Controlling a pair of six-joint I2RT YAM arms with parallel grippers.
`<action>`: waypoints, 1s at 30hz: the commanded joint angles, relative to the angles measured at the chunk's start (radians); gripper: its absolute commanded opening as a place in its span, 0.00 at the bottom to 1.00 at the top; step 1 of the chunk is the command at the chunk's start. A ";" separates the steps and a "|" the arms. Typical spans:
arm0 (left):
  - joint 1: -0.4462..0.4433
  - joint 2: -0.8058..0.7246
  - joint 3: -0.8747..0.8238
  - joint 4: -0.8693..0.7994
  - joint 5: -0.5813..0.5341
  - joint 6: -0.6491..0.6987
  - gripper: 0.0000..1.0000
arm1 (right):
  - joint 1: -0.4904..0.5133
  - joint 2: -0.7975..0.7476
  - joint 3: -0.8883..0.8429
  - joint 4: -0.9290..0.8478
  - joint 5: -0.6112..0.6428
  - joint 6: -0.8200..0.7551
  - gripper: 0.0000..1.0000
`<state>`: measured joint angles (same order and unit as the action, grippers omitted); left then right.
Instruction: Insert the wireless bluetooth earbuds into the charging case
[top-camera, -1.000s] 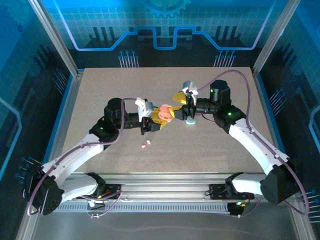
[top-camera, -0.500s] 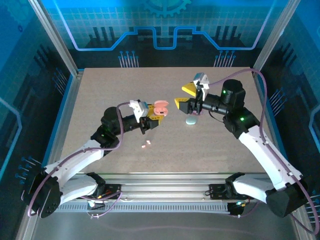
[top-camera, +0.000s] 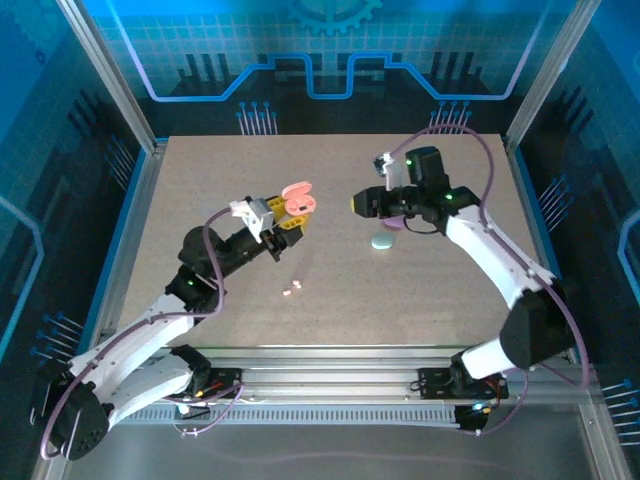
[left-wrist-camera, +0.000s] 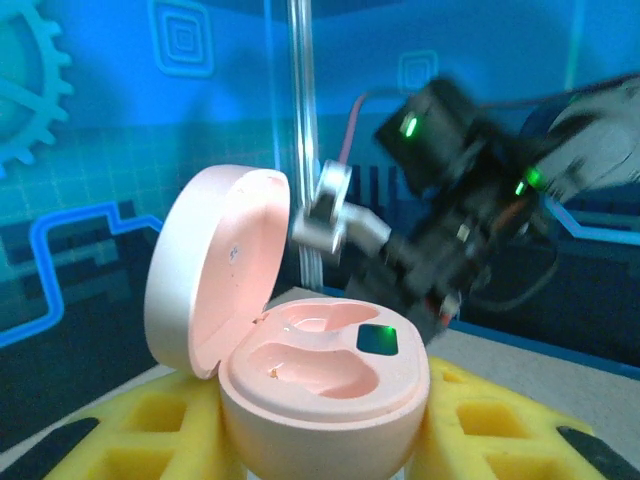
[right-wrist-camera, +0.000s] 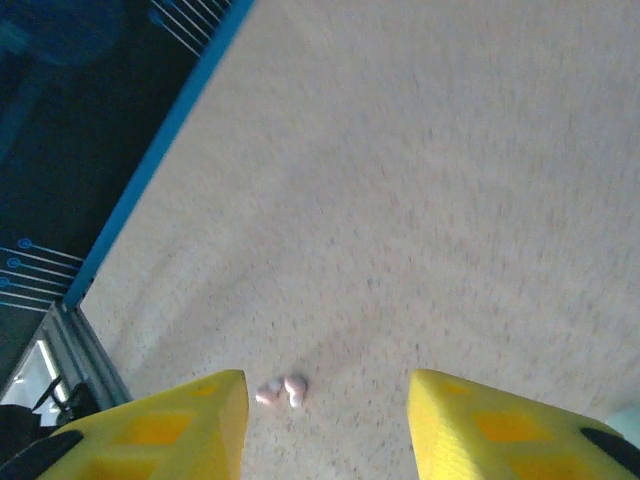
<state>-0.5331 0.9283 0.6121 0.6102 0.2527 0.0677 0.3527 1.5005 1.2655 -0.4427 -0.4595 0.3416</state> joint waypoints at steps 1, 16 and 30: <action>-0.003 -0.049 -0.004 -0.004 -0.064 0.040 0.30 | 0.019 0.101 0.034 -0.109 -0.078 0.039 0.46; -0.003 -0.121 0.036 -0.088 -0.070 0.068 0.30 | 0.307 0.564 0.308 -0.286 -0.059 -0.098 0.46; -0.003 -0.124 0.040 -0.096 -0.062 0.060 0.30 | 0.440 0.747 0.520 -0.440 0.084 -0.190 0.46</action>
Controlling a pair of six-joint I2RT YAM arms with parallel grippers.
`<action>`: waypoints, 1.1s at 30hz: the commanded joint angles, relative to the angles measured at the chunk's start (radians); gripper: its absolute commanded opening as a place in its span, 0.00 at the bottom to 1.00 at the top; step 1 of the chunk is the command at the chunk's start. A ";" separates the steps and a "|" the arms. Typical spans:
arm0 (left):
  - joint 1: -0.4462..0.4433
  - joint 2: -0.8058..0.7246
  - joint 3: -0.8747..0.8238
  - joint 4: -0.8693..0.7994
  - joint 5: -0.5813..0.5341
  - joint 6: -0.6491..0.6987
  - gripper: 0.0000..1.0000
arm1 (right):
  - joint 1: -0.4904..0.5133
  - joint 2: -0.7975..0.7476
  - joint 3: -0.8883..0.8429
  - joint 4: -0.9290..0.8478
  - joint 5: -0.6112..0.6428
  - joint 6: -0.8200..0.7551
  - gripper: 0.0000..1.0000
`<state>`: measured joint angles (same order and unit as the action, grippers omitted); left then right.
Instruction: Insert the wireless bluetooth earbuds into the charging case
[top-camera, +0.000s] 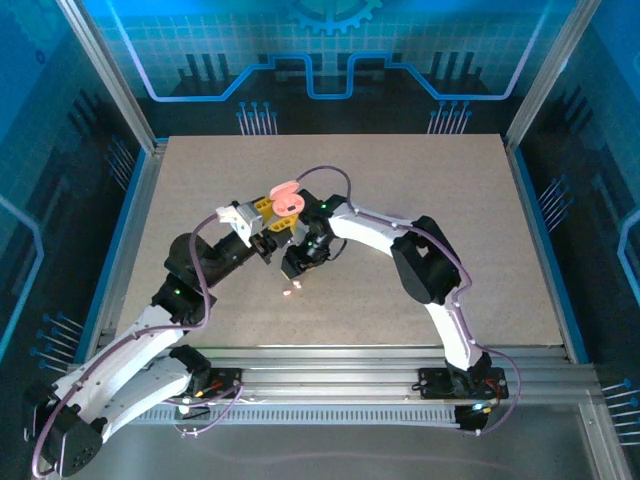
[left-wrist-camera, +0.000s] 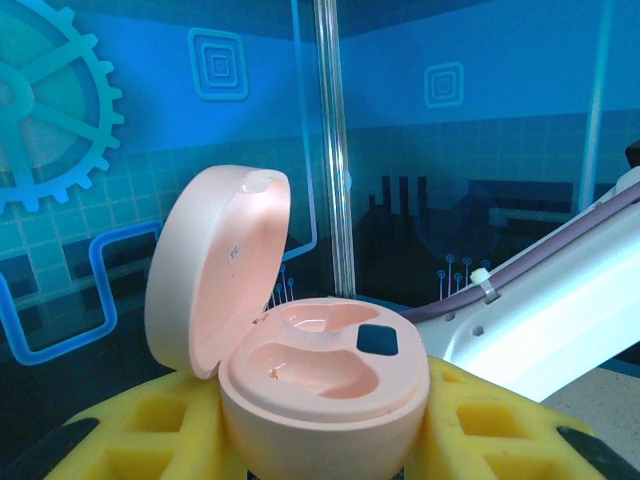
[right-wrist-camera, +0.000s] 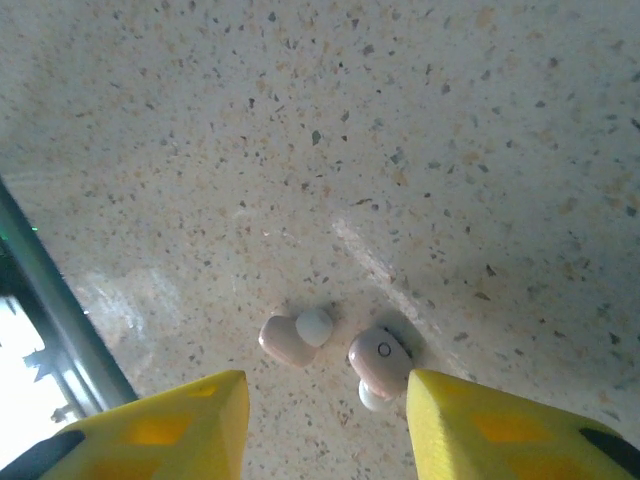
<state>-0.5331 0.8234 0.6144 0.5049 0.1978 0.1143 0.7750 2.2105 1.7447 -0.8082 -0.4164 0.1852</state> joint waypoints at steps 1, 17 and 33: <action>-0.004 -0.019 0.037 0.011 -0.007 0.013 0.30 | 0.021 0.044 0.048 -0.079 0.042 -0.037 0.46; -0.003 -0.014 0.034 0.018 -0.003 0.004 0.30 | 0.056 0.107 0.108 -0.140 0.116 -0.065 0.38; -0.003 -0.002 0.035 0.019 -0.006 -0.004 0.30 | 0.017 0.002 -0.002 -0.053 0.228 0.059 0.23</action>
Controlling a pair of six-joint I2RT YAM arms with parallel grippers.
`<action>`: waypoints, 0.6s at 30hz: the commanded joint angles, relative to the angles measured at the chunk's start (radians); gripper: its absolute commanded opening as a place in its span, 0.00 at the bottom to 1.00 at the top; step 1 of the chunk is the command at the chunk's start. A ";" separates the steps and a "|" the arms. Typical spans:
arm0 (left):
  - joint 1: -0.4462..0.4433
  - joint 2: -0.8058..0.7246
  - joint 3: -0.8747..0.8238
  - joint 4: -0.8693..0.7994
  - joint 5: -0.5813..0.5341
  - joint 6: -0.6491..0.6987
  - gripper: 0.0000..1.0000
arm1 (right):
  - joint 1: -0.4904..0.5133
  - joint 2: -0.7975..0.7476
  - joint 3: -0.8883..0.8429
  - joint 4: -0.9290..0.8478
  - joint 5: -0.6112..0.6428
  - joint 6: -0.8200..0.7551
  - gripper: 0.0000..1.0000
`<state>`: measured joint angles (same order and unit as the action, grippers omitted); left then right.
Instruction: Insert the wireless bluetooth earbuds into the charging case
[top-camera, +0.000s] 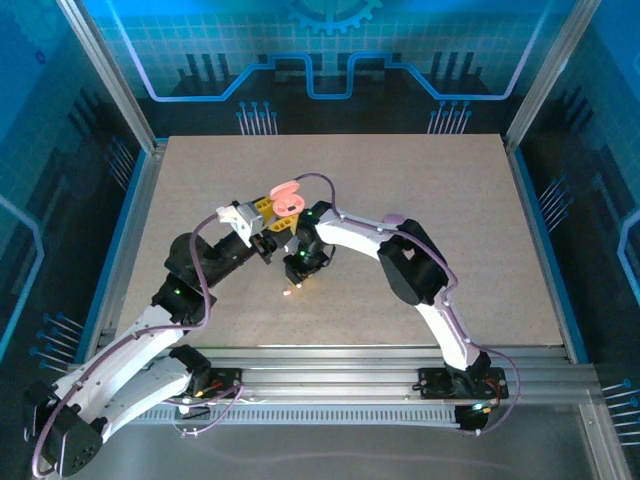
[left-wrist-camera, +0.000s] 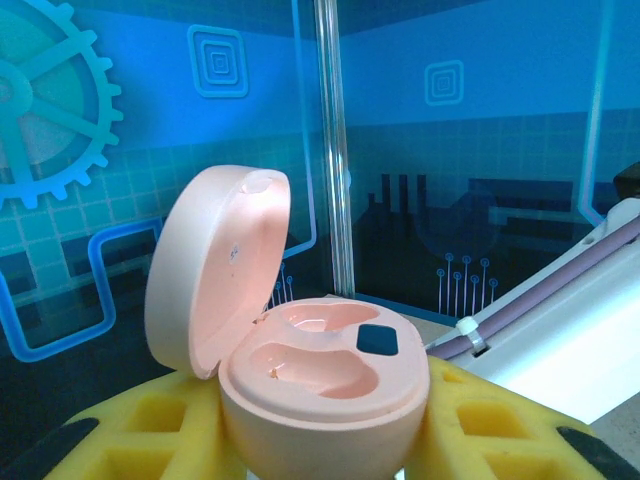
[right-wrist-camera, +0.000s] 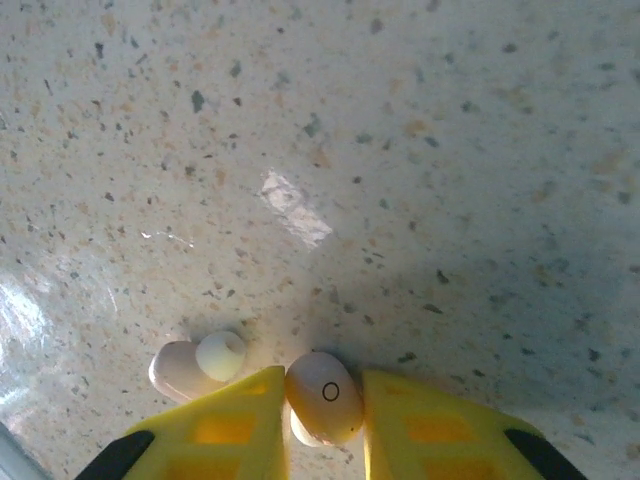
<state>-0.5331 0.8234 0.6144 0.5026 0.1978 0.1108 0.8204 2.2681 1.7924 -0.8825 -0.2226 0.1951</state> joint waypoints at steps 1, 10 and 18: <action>-0.004 0.001 0.036 0.022 -0.005 -0.002 0.30 | -0.040 -0.080 -0.073 0.036 0.033 0.057 0.23; -0.003 0.031 0.036 0.044 0.006 -0.014 0.31 | -0.167 -0.298 -0.354 0.088 0.108 0.125 0.24; -0.004 0.042 0.033 0.045 0.007 -0.017 0.31 | -0.300 -0.421 -0.584 0.121 0.174 0.175 0.25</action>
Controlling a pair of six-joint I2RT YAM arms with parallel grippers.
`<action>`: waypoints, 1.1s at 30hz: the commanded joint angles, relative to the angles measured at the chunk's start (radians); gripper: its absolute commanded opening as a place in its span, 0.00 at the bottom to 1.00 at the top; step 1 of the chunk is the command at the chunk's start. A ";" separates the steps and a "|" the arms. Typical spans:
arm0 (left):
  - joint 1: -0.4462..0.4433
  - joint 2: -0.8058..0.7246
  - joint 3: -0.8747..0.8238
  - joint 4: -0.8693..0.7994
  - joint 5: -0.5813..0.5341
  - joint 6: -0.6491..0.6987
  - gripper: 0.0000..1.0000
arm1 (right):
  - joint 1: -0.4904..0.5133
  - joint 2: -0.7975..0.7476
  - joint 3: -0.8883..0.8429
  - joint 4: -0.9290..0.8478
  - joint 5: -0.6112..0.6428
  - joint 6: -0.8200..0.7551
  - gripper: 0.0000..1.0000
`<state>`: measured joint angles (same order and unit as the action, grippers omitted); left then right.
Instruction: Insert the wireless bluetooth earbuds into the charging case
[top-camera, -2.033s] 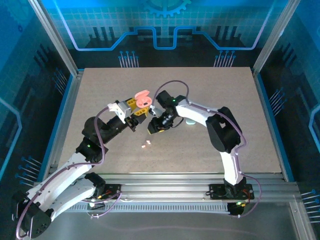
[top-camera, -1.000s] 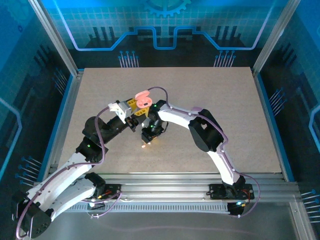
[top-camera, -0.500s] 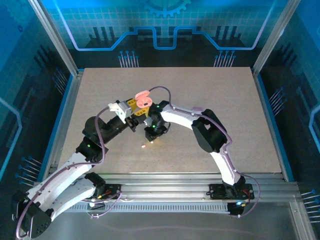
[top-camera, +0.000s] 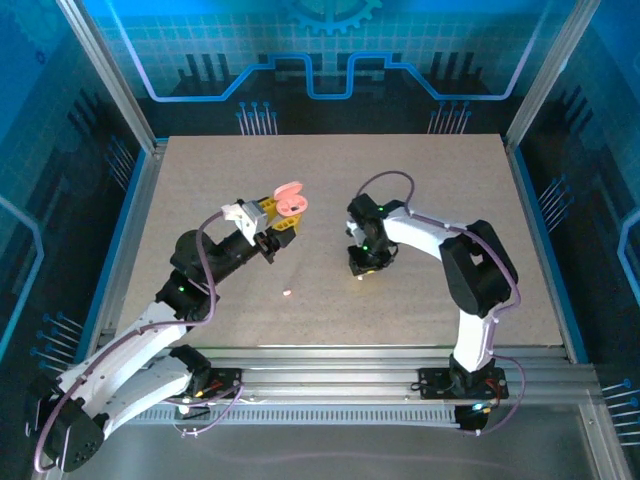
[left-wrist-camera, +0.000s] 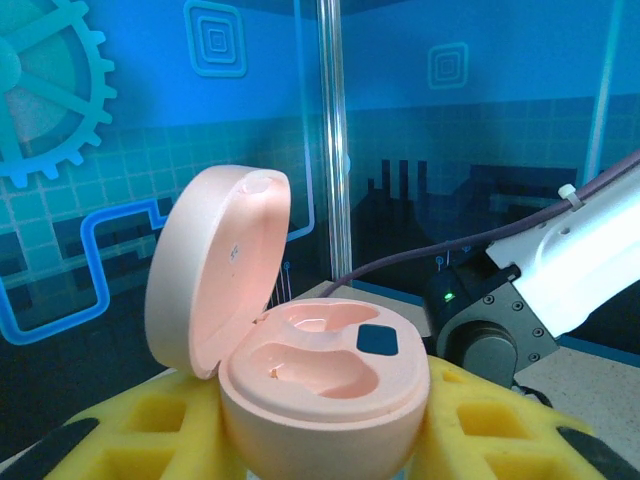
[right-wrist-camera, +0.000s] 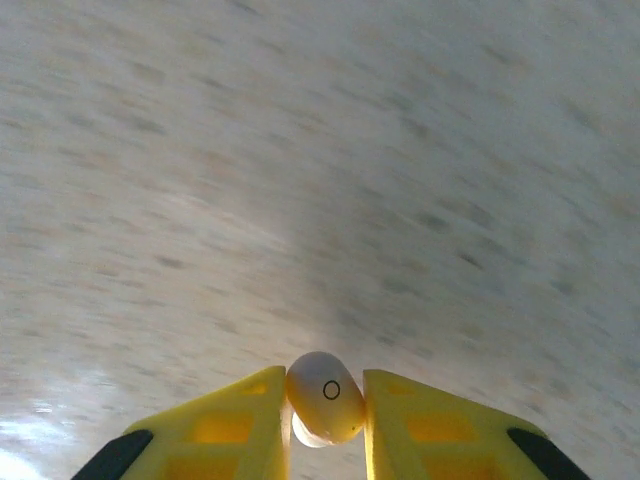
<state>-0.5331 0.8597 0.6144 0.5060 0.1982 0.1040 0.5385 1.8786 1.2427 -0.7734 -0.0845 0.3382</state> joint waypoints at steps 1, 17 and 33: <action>-0.002 0.008 0.033 0.042 0.006 -0.012 0.31 | -0.026 -0.033 -0.043 0.014 0.035 0.035 0.25; -0.004 0.034 0.042 0.049 0.021 -0.025 0.31 | -0.028 -0.029 -0.032 0.022 -0.070 0.028 0.32; -0.003 0.045 0.038 0.061 0.023 -0.037 0.31 | 0.032 -0.046 -0.038 -0.024 -0.141 0.041 0.34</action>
<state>-0.5331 0.9043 0.6163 0.5175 0.1993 0.0780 0.5518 1.8637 1.2049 -0.7574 -0.1967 0.3664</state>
